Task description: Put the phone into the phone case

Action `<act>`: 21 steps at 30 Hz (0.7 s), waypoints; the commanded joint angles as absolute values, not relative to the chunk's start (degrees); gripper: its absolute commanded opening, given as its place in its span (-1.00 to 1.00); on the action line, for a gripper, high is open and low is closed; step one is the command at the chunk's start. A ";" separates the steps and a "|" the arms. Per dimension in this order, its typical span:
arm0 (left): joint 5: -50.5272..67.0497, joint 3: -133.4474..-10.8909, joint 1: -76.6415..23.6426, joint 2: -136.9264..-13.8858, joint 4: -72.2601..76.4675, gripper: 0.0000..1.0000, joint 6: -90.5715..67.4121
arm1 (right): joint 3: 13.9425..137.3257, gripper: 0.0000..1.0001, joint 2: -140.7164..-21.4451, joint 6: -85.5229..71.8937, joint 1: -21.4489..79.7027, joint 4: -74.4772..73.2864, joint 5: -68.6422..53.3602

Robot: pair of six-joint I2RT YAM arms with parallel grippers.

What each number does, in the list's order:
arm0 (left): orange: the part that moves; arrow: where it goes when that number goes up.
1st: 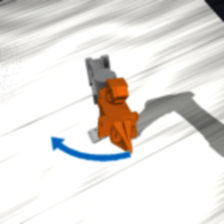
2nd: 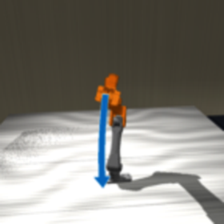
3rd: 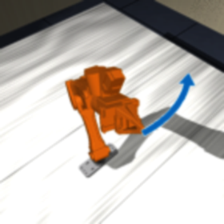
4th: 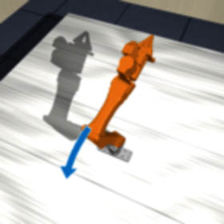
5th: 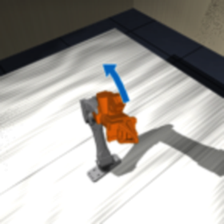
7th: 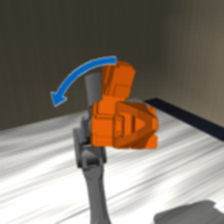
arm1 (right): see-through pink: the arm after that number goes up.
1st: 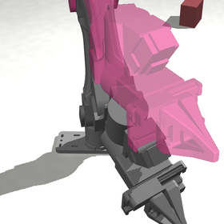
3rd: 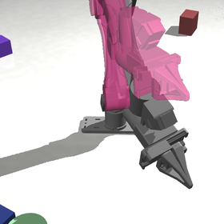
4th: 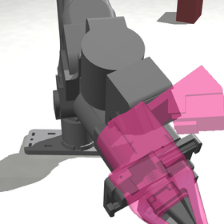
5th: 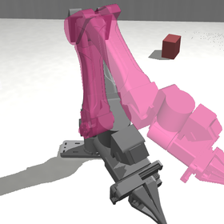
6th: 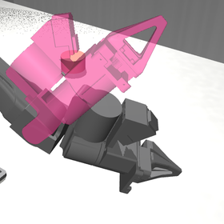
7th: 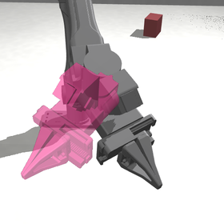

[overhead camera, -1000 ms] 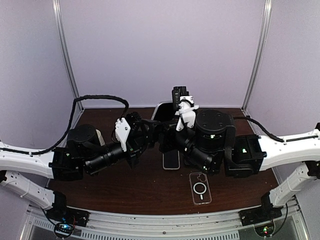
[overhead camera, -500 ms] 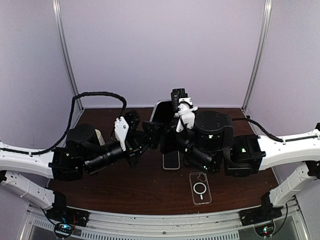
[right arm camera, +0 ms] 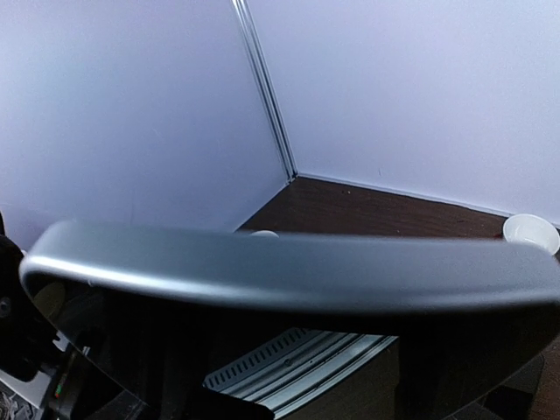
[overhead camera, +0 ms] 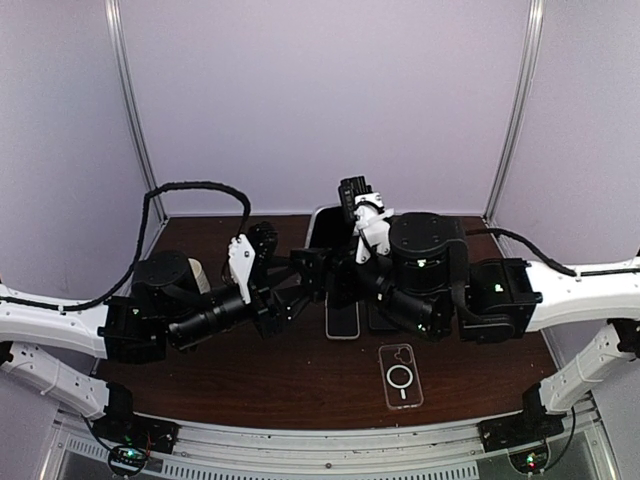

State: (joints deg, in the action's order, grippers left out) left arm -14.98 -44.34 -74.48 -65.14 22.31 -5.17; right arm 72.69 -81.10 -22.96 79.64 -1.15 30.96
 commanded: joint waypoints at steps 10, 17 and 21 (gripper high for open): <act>-23.09 -58.96 -72.90 -65.30 -30.18 0.95 -9.03 | 68.03 -0.43 -72.72 -46.18 69.92 -53.77 29.49; -9.00 -65.89 -55.78 -76.26 -36.30 0.95 -10.57 | 55.63 -0.47 -72.05 -49.59 66.58 -40.99 21.79; -6.40 -66.28 -51.14 -79.35 -33.05 0.95 -9.11 | 53.29 -0.52 -76.29 -49.61 66.37 -37.17 17.60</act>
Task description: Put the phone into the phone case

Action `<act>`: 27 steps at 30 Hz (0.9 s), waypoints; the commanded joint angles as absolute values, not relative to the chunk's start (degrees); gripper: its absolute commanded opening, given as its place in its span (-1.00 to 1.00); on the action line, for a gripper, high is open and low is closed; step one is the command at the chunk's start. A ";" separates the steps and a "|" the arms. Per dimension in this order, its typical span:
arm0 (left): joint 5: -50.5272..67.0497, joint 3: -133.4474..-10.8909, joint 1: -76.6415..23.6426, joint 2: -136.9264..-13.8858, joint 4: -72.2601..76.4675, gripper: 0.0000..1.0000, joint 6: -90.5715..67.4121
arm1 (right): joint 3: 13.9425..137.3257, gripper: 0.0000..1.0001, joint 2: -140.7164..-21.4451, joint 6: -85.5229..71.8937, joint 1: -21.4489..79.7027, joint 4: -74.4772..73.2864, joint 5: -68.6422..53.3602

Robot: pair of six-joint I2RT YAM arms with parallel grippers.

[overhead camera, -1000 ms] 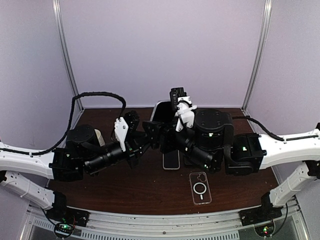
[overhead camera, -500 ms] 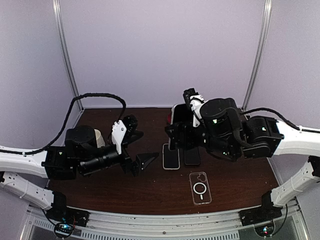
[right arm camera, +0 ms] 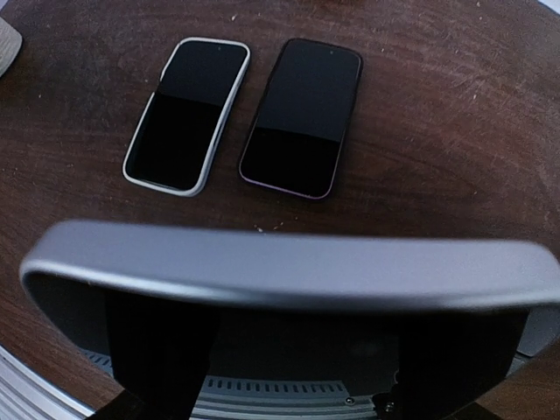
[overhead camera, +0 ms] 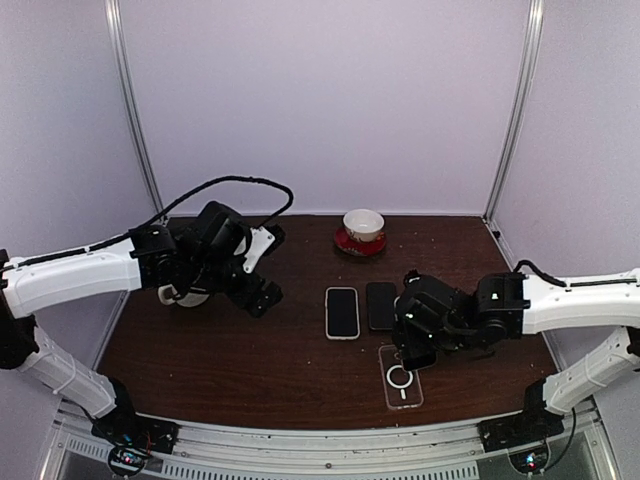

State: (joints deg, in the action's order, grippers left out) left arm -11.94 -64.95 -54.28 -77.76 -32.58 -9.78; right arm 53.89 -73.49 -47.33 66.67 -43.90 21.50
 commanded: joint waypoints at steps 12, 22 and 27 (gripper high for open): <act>-1.62 -63.41 -47.72 -79.40 -30.30 0.95 -8.55 | 51.64 -0.53 -87.45 -55.04 66.47 -33.52 13.99; -1.54 -62.58 -47.70 -78.22 -29.86 0.95 -8.17 | 51.15 -0.53 -88.36 -58.91 66.83 -36.36 12.99; -1.36 -62.58 -47.70 -78.38 -29.82 0.95 -8.15 | 51.24 -0.53 -86.11 -60.21 67.56 -39.13 12.91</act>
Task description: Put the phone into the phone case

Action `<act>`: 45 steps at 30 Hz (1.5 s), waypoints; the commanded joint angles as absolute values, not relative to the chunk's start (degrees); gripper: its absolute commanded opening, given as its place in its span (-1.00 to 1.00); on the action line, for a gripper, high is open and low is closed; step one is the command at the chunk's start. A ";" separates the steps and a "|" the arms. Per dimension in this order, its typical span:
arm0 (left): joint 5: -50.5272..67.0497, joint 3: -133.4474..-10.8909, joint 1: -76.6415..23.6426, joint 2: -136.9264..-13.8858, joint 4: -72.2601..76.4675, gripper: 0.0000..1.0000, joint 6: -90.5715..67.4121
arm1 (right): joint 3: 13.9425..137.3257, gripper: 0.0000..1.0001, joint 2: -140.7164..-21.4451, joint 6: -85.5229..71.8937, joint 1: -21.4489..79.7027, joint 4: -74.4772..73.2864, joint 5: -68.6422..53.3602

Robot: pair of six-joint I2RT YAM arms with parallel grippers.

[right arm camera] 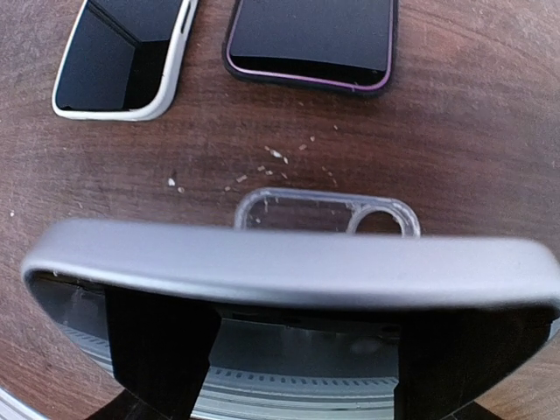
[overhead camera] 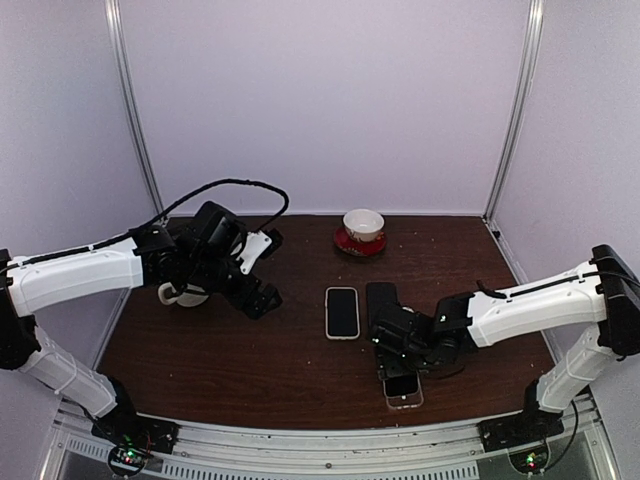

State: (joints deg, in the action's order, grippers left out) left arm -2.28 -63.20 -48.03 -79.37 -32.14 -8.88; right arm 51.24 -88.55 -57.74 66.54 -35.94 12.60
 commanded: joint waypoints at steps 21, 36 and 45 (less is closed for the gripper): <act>-0.87 -62.42 -47.72 -79.45 -29.89 0.95 -8.23 | 45.70 -0.50 -87.61 -59.76 67.48 -29.37 11.36; -0.47 -62.49 -47.71 -79.54 -30.04 0.95 -8.17 | 49.38 -0.13 -88.65 -60.56 68.16 -37.70 9.36; -0.35 -62.49 -47.71 -79.45 -29.97 0.95 -8.07 | 48.41 -0.12 -88.59 -59.06 68.18 -36.51 8.71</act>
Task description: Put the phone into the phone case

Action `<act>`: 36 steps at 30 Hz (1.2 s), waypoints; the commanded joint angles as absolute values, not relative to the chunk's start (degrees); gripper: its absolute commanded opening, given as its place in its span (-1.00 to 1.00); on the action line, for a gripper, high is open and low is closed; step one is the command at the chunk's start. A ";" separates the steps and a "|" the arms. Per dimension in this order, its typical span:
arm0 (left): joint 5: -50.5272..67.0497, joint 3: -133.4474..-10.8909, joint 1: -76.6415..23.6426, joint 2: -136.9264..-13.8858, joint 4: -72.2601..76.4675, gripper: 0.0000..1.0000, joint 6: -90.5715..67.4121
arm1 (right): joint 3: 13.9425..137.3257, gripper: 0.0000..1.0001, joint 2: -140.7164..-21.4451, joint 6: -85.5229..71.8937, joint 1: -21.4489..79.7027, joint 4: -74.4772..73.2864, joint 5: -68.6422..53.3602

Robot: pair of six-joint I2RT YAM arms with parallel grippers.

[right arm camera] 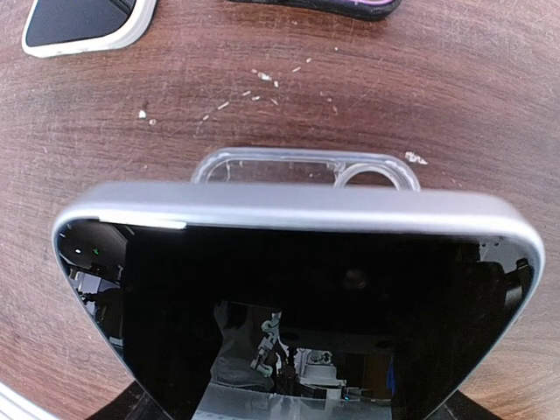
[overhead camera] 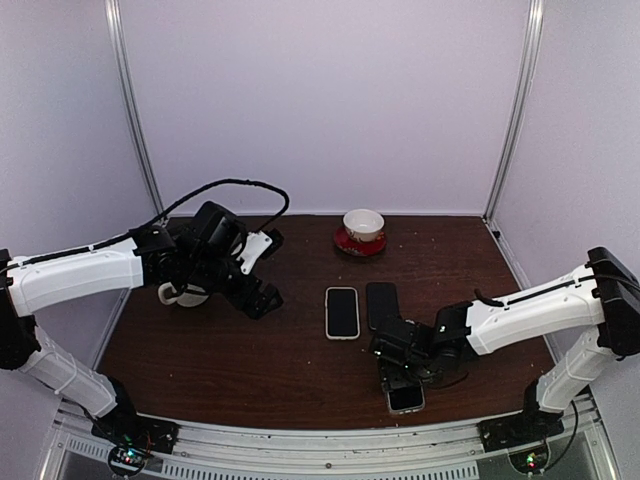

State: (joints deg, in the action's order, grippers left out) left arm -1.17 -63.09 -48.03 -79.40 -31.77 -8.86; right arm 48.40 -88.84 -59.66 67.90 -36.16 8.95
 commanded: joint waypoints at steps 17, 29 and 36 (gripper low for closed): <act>-0.07 -62.58 -47.71 -79.58 -30.04 0.95 -7.91 | 49.81 0.89 -92.55 -58.37 67.35 -39.42 11.25; 0.00 -62.58 -47.72 -79.81 -30.08 0.95 -7.70 | 52.78 0.85 -83.57 -55.45 67.18 -47.02 10.24; 0.00 -62.58 -47.70 -80.03 -30.06 0.95 -7.72 | 43.55 0.02 -76.16 -58.03 65.76 -41.35 5.17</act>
